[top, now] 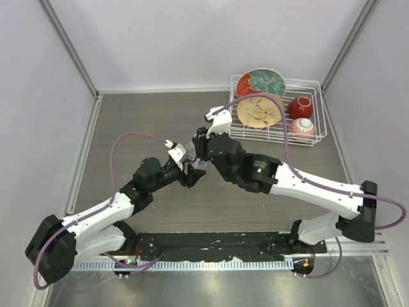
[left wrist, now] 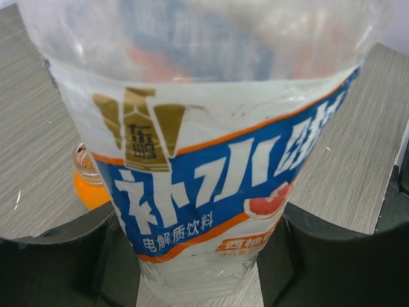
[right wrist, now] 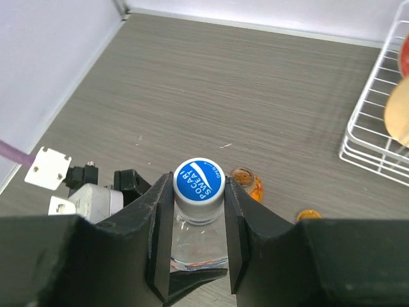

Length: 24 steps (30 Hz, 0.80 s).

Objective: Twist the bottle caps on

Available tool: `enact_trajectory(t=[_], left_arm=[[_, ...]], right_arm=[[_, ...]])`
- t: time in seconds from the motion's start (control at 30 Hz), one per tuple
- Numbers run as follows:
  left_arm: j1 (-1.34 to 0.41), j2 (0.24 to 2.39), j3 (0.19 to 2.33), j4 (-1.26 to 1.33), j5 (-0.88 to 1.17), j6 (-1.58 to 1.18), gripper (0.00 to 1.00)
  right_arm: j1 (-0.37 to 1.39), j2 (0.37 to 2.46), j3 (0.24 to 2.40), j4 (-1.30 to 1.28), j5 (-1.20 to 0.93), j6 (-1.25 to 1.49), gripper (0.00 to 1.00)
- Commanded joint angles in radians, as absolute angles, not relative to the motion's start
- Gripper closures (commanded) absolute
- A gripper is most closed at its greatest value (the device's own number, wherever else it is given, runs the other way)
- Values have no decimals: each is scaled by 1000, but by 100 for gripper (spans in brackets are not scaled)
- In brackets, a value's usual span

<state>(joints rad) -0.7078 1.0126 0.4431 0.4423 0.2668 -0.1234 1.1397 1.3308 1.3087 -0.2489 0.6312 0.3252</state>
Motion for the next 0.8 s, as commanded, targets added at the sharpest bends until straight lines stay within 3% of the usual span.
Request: enact_trajectory(t=[0.0, 0.23, 0.43, 0.7, 0.77], left_arm=[[-715, 983, 466, 620, 279, -94, 100], [-715, 974, 459, 623, 265, -94, 100], [-715, 969, 445, 615, 288, -95, 100], [-709, 951, 422, 609, 400, -124, 98], [-709, 951, 417, 606, 411, -124, 97]], right_arm=[[1201, 1439, 1376, -452, 955, 403, 99], [1229, 1503, 1456, -459, 1008, 403, 98], [1223, 1399, 1464, -370, 786, 278, 59], [973, 1146, 1293, -282, 17, 221, 48], [913, 1102, 1272, -281, -93, 189, 44]])
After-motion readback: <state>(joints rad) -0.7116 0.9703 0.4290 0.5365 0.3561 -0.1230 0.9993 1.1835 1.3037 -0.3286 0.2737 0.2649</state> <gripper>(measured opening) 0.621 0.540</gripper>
